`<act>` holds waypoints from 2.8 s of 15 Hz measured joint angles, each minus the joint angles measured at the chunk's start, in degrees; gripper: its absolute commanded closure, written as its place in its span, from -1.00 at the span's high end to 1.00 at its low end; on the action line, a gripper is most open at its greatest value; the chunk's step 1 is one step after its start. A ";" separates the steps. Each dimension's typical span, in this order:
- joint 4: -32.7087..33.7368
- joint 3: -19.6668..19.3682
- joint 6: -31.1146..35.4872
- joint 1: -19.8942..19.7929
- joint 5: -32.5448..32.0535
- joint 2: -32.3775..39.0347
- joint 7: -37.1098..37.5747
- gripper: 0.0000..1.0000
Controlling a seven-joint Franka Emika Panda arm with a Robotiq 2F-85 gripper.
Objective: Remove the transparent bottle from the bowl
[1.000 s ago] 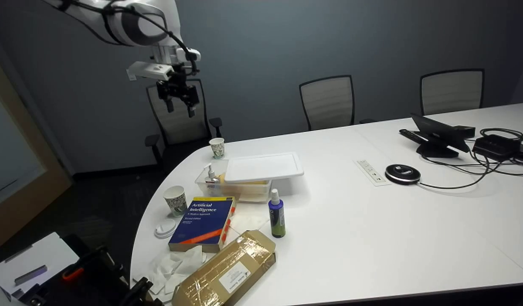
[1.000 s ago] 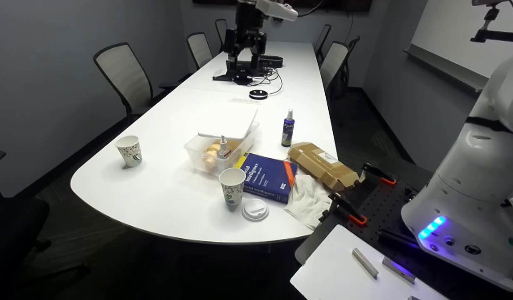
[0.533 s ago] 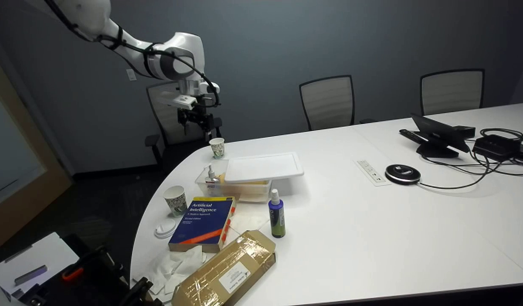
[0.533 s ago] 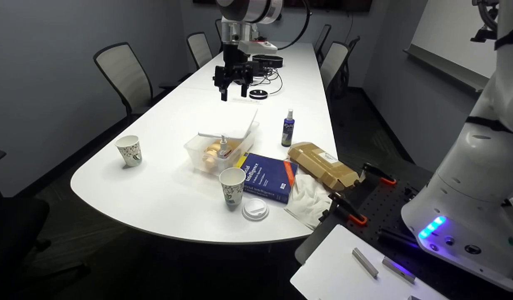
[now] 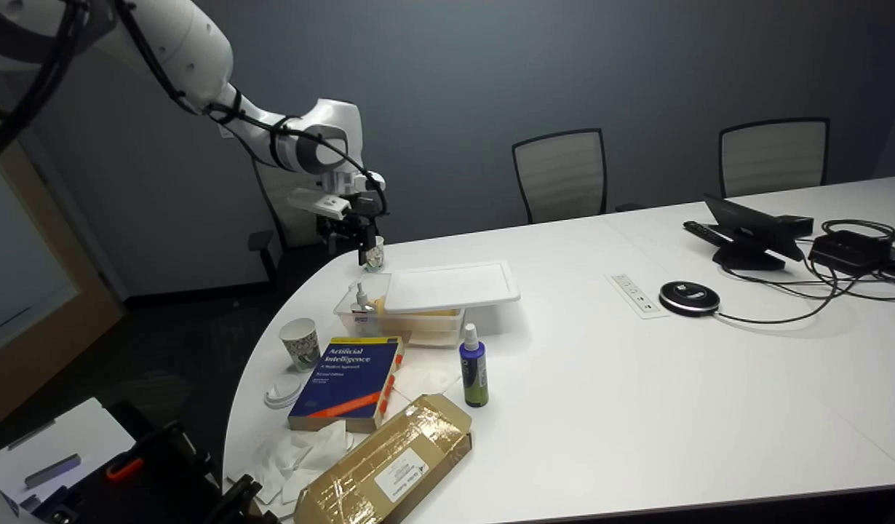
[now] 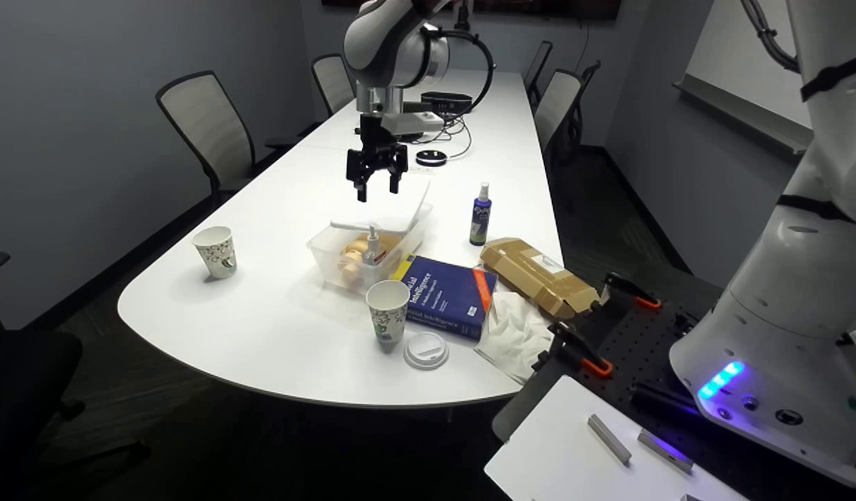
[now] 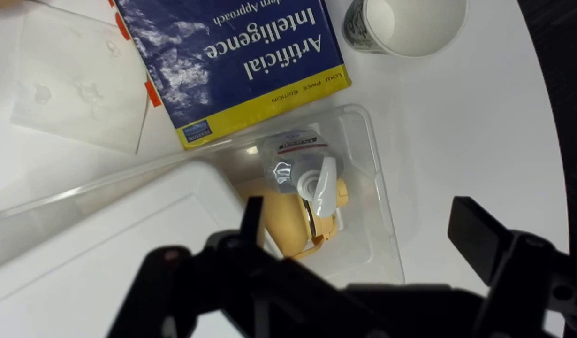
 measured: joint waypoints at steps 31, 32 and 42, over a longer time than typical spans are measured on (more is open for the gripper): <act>11.29 0.99 0.17 -0.47 -1.01 14.19 3.30 -0.89; 11.72 1.25 0.11 -0.47 -1.01 14.16 3.30 -0.89; 15.10 1.70 -8.50 1.28 -2.51 7.10 6.90 -0.89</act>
